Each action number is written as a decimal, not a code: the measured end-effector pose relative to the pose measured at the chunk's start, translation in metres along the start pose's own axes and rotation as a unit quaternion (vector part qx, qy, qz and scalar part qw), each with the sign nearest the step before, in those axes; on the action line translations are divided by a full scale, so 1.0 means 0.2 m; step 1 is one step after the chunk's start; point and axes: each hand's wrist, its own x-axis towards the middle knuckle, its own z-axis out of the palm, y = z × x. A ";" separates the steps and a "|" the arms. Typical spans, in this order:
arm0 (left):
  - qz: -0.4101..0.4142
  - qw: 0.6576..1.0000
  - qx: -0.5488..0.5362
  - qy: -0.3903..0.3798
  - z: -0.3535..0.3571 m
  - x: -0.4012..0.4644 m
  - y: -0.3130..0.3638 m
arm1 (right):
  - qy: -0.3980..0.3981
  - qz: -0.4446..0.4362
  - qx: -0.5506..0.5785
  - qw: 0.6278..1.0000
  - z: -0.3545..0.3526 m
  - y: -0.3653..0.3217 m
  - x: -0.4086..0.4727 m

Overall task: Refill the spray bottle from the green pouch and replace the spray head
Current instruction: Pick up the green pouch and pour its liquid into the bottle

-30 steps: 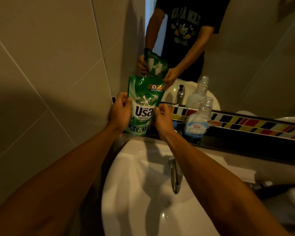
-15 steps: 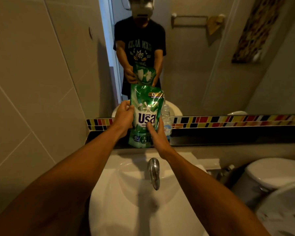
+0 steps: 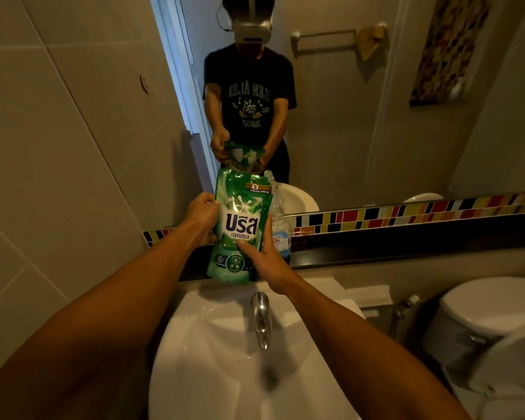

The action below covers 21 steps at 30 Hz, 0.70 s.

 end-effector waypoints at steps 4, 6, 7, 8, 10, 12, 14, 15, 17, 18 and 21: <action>-0.016 1.000 0.017 0.015 0.00 0.04 0.01 | -0.019 0.003 -0.009 1.000 0.00 0.00 0.01; -0.020 0.999 0.031 0.016 0.00 0.06 0.02 | -0.031 -0.002 -0.017 0.999 0.00 0.01 0.02; -0.019 0.999 0.041 0.017 0.00 0.07 0.03 | -0.035 -0.007 -0.018 0.999 0.00 0.02 0.02; -0.017 0.998 0.049 0.018 0.00 0.07 0.04 | -0.037 -0.011 -0.020 0.999 0.01 0.02 0.03; -0.013 0.998 0.063 0.021 0.00 0.08 0.05 | -0.037 -0.017 -0.021 0.999 0.01 0.02 0.03; -0.009 0.997 0.072 0.022 -0.01 0.10 0.06 | -0.032 -0.019 -0.017 0.999 0.01 0.01 0.04; 0.002 0.997 0.080 0.023 -0.01 0.11 0.06 | -0.029 -0.018 -0.014 0.999 0.01 0.00 0.04; 0.009 0.996 0.083 0.025 -0.01 0.12 0.07 | -0.028 -0.017 -0.014 0.999 0.01 -0.01 0.04; 0.019 0.996 0.083 0.030 0.00 0.14 0.08 | -0.029 -0.021 -0.012 0.999 0.01 -0.02 0.05; 0.023 0.996 0.083 0.032 0.00 0.14 0.08 | -0.029 -0.022 -0.010 0.999 0.01 -0.02 0.06; 0.035 0.995 0.087 0.036 0.00 0.16 0.09 | -0.028 -0.016 0.008 0.999 0.01 -0.02 0.07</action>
